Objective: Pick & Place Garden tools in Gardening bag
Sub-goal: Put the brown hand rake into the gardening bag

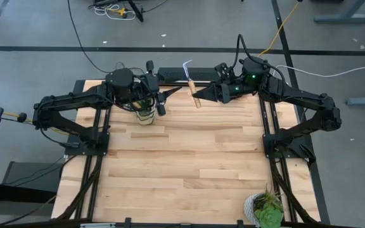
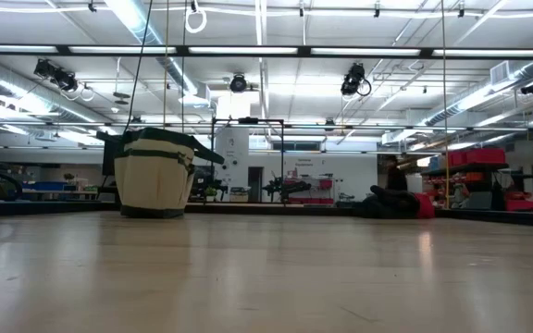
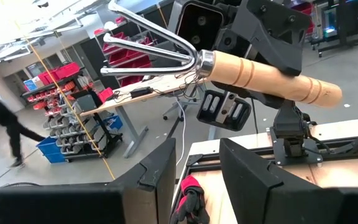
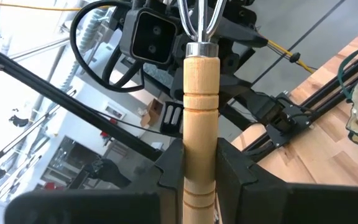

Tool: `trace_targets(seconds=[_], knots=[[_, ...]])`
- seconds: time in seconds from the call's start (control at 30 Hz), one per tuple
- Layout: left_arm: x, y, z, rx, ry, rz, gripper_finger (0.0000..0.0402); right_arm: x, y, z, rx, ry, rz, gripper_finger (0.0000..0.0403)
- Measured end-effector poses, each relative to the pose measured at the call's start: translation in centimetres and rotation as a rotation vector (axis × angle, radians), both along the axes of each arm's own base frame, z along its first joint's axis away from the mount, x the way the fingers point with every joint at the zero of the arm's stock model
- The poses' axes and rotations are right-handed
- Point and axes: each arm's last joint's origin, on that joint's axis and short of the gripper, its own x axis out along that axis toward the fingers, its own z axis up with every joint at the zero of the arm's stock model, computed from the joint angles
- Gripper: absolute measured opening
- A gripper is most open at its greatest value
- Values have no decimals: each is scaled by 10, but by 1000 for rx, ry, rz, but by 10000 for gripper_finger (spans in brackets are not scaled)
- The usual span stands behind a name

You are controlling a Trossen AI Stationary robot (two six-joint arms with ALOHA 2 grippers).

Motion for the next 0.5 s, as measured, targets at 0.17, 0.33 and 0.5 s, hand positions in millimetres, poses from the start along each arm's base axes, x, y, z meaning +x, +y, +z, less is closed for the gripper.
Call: trace_targets(seconds=[0.17, 0.33, 0.5], knots=[[0, 0, 0, 1, 0, 0, 131, 0, 0, 0, -2, -1, 5, 55], [0, 0, 0, 30, 12, 3, 131, 0, 0, 0, -5, -1, 6, 55], [0, 0, 0, 30, 12, 1, 131, 0, 0, 0, -24, -5, 6, 55]])
